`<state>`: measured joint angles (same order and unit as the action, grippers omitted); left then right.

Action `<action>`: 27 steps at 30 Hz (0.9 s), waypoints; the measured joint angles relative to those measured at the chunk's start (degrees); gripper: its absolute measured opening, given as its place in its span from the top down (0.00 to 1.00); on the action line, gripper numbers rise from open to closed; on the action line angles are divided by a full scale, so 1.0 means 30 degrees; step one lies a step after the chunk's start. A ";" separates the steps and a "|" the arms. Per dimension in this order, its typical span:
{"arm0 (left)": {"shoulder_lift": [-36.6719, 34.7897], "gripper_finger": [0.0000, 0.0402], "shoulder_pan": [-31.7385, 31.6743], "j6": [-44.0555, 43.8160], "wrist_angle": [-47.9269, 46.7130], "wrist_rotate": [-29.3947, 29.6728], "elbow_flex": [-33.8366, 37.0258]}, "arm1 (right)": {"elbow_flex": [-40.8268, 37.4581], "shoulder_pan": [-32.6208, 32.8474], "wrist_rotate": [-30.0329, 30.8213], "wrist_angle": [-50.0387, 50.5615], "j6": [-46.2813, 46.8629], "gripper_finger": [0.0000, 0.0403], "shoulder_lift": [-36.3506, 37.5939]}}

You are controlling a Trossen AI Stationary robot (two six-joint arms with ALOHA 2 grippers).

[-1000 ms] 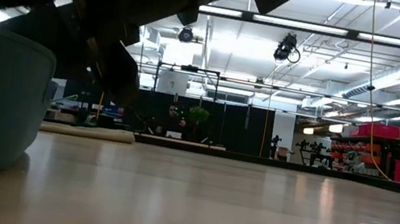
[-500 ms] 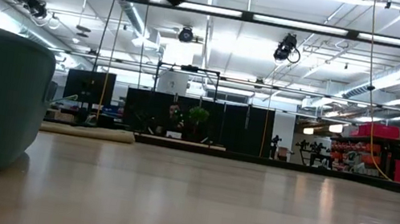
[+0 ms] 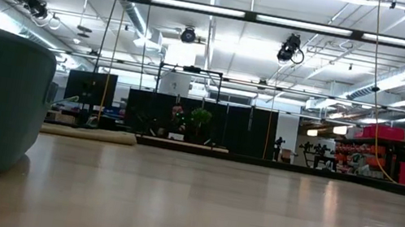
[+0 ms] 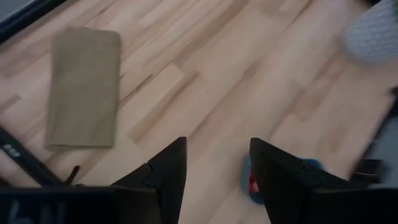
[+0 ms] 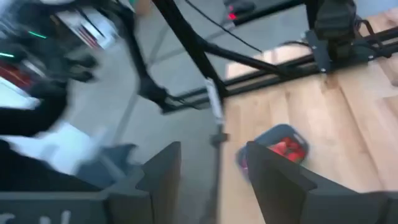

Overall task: Pick and placing Produce into tupperware
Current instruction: Return to Home Position

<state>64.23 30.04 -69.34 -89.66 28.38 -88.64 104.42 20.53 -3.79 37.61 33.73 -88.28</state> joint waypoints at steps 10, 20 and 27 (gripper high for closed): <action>-0.6989 0.56 0.1078 -0.0900 0.0065 0.2539 -0.0015 | 0.0015 0.2270 0.2350 0.2056 -0.0856 0.52 0.6888; -1.0703 0.55 0.1071 0.5920 0.4981 0.7079 0.0728 | -0.1403 0.3966 0.5548 0.2428 -0.4737 0.52 0.9278; -1.1090 0.56 0.1064 1.0316 1.3377 0.6676 0.5556 | -0.9826 0.3956 0.2365 -0.6854 -0.5552 0.53 1.2649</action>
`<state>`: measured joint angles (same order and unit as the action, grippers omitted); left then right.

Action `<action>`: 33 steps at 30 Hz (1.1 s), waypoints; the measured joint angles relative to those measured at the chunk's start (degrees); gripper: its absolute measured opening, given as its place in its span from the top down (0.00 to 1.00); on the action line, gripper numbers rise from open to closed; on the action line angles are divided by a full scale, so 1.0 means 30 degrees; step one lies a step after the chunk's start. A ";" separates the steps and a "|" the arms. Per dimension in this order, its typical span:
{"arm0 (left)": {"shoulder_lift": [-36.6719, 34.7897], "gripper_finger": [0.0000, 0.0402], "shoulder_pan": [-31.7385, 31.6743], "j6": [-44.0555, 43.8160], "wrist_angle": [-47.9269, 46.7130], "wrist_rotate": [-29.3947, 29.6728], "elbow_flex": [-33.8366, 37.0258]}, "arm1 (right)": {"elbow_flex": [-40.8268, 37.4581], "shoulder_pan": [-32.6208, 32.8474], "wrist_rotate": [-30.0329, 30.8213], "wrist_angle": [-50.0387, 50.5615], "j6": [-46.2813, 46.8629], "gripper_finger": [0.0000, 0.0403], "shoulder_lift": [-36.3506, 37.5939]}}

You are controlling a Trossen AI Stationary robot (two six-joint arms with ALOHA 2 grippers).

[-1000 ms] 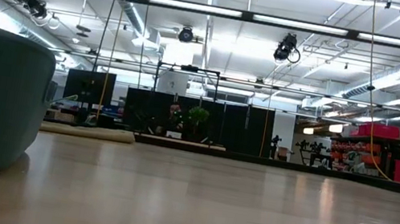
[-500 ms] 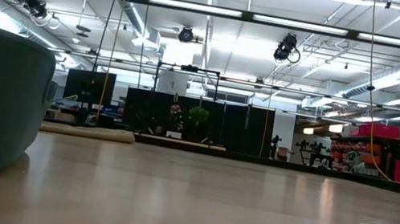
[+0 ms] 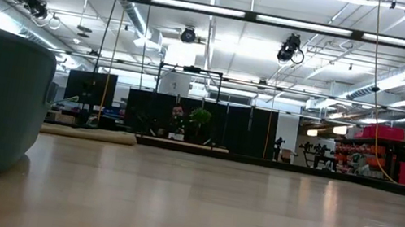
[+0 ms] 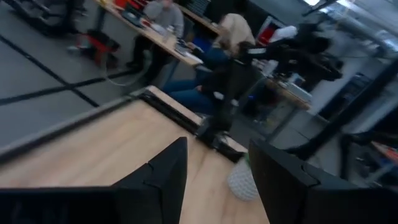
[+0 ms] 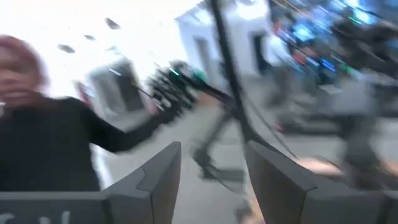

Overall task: Pick and placing Produce into tupperware
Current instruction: Return to Home Position

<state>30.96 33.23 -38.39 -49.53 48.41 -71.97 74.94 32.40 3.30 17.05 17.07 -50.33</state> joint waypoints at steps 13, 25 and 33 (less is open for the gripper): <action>-0.0519 0.56 -0.0015 0.0946 1.4367 -0.1934 1.0916 | -1.4632 -0.1464 -0.0842 -1.5799 0.1778 0.52 0.3718; -0.6584 0.56 -0.0016 0.4971 1.4482 -0.1798 1.1580 | -1.9243 -0.3837 -0.2003 -1.6284 0.1630 0.52 1.1009; -0.8517 0.55 -0.0015 0.6158 1.3495 -0.1838 1.1638 | -2.1550 -0.4420 -0.1863 -1.6269 0.1947 0.52 1.2585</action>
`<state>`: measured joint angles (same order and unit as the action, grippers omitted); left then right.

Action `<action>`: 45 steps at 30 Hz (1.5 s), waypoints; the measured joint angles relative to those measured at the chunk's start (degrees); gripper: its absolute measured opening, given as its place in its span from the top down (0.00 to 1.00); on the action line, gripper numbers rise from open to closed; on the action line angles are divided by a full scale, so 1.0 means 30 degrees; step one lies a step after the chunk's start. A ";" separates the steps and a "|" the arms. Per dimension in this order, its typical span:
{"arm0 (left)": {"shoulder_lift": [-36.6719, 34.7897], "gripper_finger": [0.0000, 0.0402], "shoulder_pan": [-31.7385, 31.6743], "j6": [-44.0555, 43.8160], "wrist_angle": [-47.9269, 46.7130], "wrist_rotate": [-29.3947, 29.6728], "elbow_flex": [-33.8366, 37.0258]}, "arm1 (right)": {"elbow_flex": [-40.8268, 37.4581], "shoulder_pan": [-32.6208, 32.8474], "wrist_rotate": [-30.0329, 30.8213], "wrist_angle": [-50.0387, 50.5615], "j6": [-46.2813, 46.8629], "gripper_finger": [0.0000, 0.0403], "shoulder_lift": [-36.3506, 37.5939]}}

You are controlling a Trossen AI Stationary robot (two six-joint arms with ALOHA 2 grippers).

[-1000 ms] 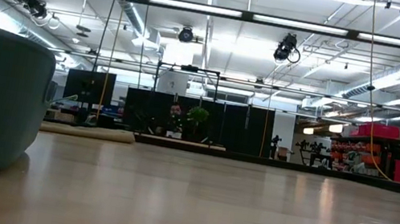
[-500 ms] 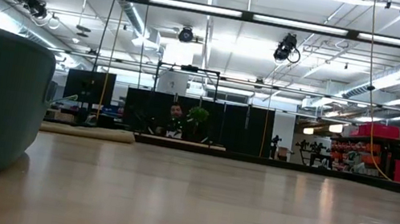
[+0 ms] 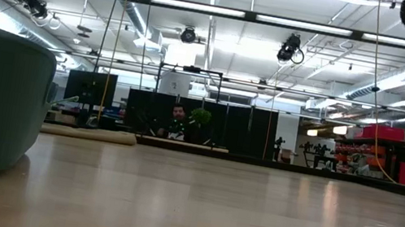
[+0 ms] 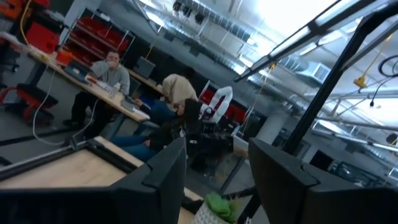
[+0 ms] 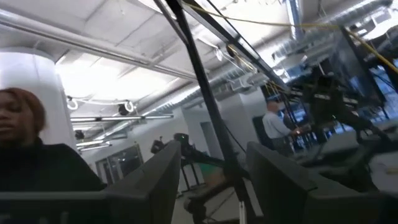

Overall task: Pick and placing Produce into tupperware
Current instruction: Return to Home Position

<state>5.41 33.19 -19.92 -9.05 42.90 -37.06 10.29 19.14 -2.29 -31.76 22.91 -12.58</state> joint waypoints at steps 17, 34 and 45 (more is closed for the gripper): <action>0.0226 0.55 0.0000 -0.1145 -0.0994 -0.0020 0.0015 | -0.3034 -0.1224 0.0299 -0.3545 -0.0519 0.52 -0.0021; 0.0226 0.55 0.0000 -0.3610 -0.4572 -0.0013 0.0015 | -0.3034 -0.1217 0.4307 0.3012 0.1987 0.52 -0.0036; 0.0161 0.56 0.0022 -0.3996 -0.6269 -0.1093 0.1194 | -0.3034 -0.1217 0.5137 0.3225 0.2310 0.52 -0.0036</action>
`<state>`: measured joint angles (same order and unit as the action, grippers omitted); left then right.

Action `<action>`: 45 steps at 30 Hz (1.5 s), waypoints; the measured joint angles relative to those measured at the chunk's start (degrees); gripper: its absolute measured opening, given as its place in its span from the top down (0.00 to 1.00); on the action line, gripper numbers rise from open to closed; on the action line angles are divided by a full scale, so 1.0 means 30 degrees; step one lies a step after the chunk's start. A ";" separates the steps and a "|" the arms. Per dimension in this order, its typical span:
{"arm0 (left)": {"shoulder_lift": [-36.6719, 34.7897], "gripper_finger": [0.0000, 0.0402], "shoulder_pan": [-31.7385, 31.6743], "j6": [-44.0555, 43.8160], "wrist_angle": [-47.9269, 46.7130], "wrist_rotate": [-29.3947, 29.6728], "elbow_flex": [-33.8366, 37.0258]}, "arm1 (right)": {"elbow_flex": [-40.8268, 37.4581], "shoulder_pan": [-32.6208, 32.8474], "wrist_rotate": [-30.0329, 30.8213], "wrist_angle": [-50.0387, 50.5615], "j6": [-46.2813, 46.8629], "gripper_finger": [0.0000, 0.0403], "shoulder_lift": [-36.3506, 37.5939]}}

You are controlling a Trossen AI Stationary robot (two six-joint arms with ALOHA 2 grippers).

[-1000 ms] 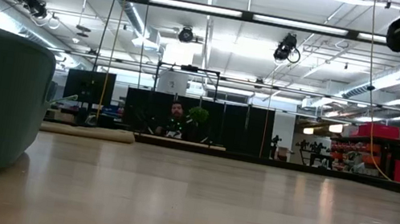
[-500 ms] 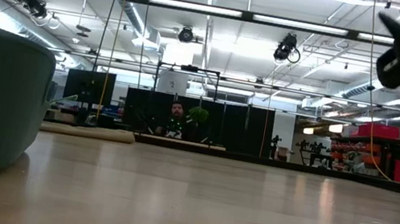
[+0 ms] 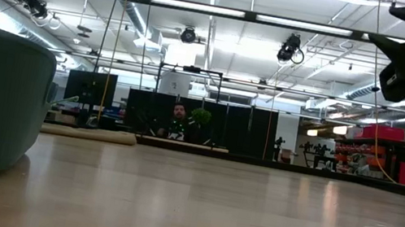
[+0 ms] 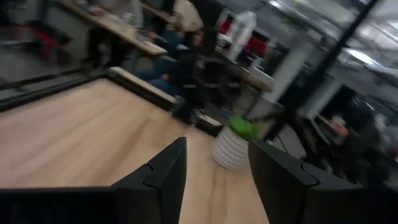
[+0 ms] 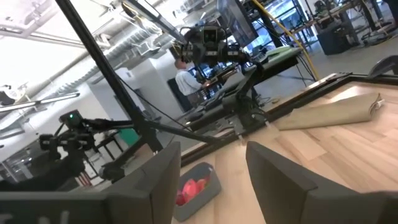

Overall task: Pick and placing Produce into tupperware
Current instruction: Return to Home Position

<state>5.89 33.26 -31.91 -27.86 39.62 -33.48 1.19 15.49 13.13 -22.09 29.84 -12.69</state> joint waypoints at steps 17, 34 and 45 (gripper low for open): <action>-0.0007 0.55 -0.0383 0.4810 0.8915 -0.6977 0.7642 | 0.0000 0.0000 -0.0007 0.0000 0.0001 0.52 0.0000; -0.0051 0.56 -0.3711 0.6623 1.3697 -1.1150 1.0981 | 0.0000 0.0000 -0.0015 0.0007 0.0008 0.52 -0.0007; -0.0086 0.56 -0.3767 0.7074 1.0133 -1.6115 1.0958 | 0.0000 0.0000 -0.0015 0.0004 0.0008 0.52 -0.0007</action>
<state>5.63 21.96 -10.69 2.54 -8.73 -0.61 1.19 15.49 13.08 -22.08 29.87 -12.71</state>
